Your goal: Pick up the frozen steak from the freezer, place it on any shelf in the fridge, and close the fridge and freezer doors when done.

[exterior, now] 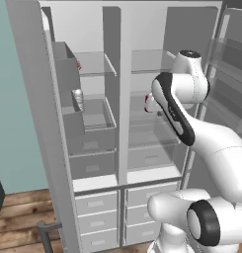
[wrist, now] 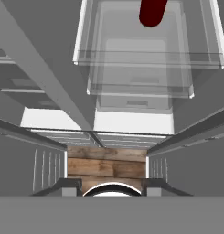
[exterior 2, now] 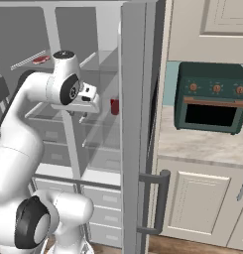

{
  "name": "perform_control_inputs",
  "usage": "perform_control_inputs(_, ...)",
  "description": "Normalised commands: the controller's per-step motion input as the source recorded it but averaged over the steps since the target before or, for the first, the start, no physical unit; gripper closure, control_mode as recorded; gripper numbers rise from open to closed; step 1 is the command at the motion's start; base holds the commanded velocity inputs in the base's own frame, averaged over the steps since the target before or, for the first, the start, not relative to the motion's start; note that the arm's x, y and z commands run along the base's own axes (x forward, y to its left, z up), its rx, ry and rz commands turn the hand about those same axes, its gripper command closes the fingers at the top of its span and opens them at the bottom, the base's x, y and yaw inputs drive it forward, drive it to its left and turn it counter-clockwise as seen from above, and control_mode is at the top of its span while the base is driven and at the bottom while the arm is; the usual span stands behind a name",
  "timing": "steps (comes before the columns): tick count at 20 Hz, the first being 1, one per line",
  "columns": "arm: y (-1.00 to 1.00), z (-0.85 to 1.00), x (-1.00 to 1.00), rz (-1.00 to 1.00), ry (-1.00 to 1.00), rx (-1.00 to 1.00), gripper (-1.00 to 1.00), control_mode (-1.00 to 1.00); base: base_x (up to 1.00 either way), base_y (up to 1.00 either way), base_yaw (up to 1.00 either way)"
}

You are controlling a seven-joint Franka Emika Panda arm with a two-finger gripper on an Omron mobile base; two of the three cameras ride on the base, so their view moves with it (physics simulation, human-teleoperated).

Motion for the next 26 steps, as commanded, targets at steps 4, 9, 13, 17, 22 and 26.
perform_control_inputs(4,0.0,0.0,-0.24,0.0,-0.01,0.0,-1.0,-1.0,0.0,0.0,0.0)
perform_control_inputs(9,0.0,0.0,-0.48,0.0,-0.01,0.0,-1.0,-1.0,0.0,0.0,0.0)
perform_control_inputs(13,0.0,0.0,-0.46,0.0,-0.01,0.0,-1.0,-1.0,0.0,0.0,0.0)
perform_control_inputs(17,0.0,0.0,-0.49,0.0,-0.04,0.0,-1.0,-1.0,0.0,0.0,0.0)
perform_control_inputs(22,0.01,0.01,-0.37,0.0,-0.16,0.0,-1.0,-1.0,0.0,0.0,0.0)
perform_control_inputs(26,0.33,0.0,-0.03,0.0,-0.12,0.0,-1.0,-1.0,0.0,0.0,0.0)
